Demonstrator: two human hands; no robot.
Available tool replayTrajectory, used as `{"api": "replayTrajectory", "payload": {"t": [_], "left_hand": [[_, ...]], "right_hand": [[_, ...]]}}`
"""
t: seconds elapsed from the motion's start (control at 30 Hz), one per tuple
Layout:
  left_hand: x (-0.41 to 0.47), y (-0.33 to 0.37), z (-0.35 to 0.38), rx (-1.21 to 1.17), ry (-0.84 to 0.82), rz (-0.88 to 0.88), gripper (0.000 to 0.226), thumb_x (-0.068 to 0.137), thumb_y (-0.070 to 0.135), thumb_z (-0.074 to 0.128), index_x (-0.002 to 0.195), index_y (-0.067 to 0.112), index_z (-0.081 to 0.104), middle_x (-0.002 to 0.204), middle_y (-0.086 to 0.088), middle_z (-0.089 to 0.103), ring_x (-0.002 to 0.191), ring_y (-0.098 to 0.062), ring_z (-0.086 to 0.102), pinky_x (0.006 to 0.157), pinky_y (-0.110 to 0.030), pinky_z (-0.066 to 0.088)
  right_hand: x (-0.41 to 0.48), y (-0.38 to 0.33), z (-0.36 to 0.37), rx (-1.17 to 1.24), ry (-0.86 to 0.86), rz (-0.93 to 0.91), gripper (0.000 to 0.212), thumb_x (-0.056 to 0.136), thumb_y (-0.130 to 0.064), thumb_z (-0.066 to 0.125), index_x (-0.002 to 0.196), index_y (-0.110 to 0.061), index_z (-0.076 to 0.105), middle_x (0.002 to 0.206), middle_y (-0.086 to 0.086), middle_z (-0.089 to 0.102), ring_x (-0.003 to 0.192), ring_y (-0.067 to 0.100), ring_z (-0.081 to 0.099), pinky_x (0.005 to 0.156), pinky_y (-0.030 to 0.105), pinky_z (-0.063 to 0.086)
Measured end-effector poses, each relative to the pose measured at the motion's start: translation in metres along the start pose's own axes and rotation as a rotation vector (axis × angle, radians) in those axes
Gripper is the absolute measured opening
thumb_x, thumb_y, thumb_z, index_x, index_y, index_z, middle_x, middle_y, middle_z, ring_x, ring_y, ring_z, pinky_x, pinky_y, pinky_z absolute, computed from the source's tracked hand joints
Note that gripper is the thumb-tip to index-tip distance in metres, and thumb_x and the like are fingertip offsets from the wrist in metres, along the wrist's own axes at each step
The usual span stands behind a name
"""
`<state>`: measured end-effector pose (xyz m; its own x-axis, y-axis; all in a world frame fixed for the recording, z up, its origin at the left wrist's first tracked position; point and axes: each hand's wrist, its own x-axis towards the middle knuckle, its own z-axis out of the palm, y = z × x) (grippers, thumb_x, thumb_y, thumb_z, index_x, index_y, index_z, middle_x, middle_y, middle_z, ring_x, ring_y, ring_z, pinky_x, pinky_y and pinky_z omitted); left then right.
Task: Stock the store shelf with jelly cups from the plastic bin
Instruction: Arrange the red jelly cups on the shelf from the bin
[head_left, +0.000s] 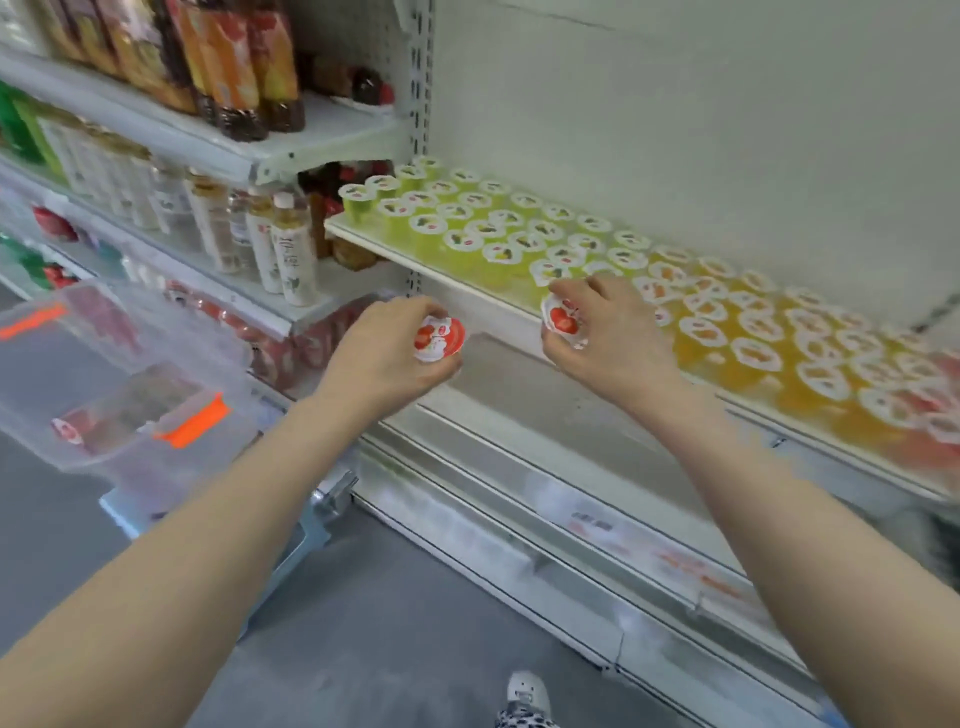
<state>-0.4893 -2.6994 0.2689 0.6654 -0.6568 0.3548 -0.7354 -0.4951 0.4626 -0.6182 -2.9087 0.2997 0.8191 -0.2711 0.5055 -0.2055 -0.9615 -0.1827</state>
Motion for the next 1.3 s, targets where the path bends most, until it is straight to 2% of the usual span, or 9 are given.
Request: {"api": "replayTrajectory", "payload": {"t": [0.1, 0.3, 0.53, 0.7, 0.77, 0.9, 1.03, 1.17, 1.3], "left_hand": [[0.02, 0.053, 0.013, -0.022, -0.029, 0.129, 0.049, 0.077, 0.049, 0.073, 0.116, 0.021, 0.06, 0.112, 0.001, 0.065, 0.104, -0.021, 0.058, 0.085, -0.03, 0.043], [0.053, 0.165, 0.053, -0.083, -0.047, 0.33, 0.051, 0.077, 0.056, 0.069, 0.116, 0.024, 0.061, 0.114, 0.004, 0.065, 0.106, -0.019, 0.059, 0.088, -0.033, 0.047], [0.064, 0.312, 0.119, -0.174, -0.077, 0.474, 0.052, 0.077, 0.057, 0.069, 0.119, 0.027, 0.06, 0.116, 0.007, 0.064, 0.106, -0.014, 0.059, 0.087, -0.031, 0.045], [0.062, 0.419, 0.175, -0.283, -0.123, 0.501, 0.052, 0.078, 0.055, 0.071, 0.12, 0.026, 0.061, 0.118, 0.006, 0.064, 0.107, -0.013, 0.058, 0.087, -0.031, 0.045], [0.059, 0.457, 0.196, -0.313, -0.139, 0.504, 0.053, 0.078, 0.055, 0.071, 0.121, 0.026, 0.061, 0.119, 0.007, 0.063, 0.109, -0.012, 0.057, 0.088, -0.029, 0.045], [0.053, 0.521, 0.231, -0.339, -0.149, 0.526, 0.054, 0.079, 0.054, 0.071, 0.122, 0.024, 0.061, 0.12, 0.007, 0.064, 0.111, -0.011, 0.057, 0.09, -0.028, 0.046], [0.053, 0.562, 0.255, -0.335, -0.129, 0.492, 0.054, 0.081, 0.053, 0.07, 0.125, 0.023, 0.059, 0.122, 0.007, 0.063, 0.113, -0.01, 0.056, 0.091, -0.023, 0.041], [0.05, 0.578, 0.269, -0.31, -0.112, 0.463, 0.054, 0.081, 0.051, 0.07, 0.125, 0.022, 0.059, 0.122, 0.005, 0.063, 0.112, -0.012, 0.056, 0.094, -0.026, 0.043], [0.048, 0.58, 0.273, -0.269, -0.099, 0.452, 0.052, 0.081, 0.048, 0.071, 0.125, 0.022, 0.06, 0.122, 0.005, 0.063, 0.113, -0.012, 0.055, 0.093, -0.026, 0.042]], "right_hand": [[-0.02, 0.036, -0.043, -0.066, 0.075, 0.074, 0.048, 0.075, -0.033, 0.059, 0.118, -0.013, 0.066, 0.101, 0.013, 0.06, 0.1, 0.037, 0.055, 0.087, 0.039, 0.046], [-0.072, 0.118, -0.118, -0.184, 0.148, 0.251, 0.05, 0.075, -0.038, 0.058, 0.119, -0.016, 0.065, 0.101, 0.012, 0.059, 0.1, 0.035, 0.055, 0.088, 0.037, 0.043], [-0.148, 0.228, -0.199, -0.262, 0.141, 0.398, 0.05, 0.077, -0.042, 0.058, 0.121, -0.02, 0.064, 0.107, 0.008, 0.059, 0.107, 0.032, 0.053, 0.093, 0.036, 0.041], [-0.208, 0.314, -0.256, -0.269, 0.17, 0.49, 0.049, 0.081, -0.038, 0.062, 0.127, -0.023, 0.057, 0.114, 0.007, 0.057, 0.112, 0.029, 0.05, 0.097, 0.036, 0.038], [-0.23, 0.35, -0.275, -0.251, 0.182, 0.542, 0.049, 0.079, -0.035, 0.065, 0.125, -0.024, 0.053, 0.115, 0.006, 0.057, 0.11, 0.028, 0.051, 0.095, 0.036, 0.039], [-0.271, 0.414, -0.306, -0.23, 0.197, 0.653, 0.044, 0.076, -0.033, 0.07, 0.114, -0.021, 0.05, 0.106, 0.007, 0.06, 0.099, 0.029, 0.055, 0.079, 0.031, 0.037], [-0.298, 0.463, -0.317, -0.202, 0.138, 0.727, 0.033, 0.076, -0.032, 0.07, 0.101, -0.02, 0.052, 0.097, 0.006, 0.061, 0.089, 0.028, 0.056, 0.071, 0.031, 0.036], [-0.31, 0.49, -0.304, -0.157, -0.015, 0.764, 0.025, 0.077, -0.034, 0.071, 0.092, -0.023, 0.055, 0.094, 0.004, 0.063, 0.08, 0.021, 0.053, 0.067, 0.028, 0.033], [-0.31, 0.503, -0.291, -0.093, -0.075, 0.769, 0.025, 0.079, -0.037, 0.071, 0.094, -0.022, 0.057, 0.096, 0.0, 0.064, 0.084, 0.019, 0.055, 0.069, 0.031, 0.038]]}}
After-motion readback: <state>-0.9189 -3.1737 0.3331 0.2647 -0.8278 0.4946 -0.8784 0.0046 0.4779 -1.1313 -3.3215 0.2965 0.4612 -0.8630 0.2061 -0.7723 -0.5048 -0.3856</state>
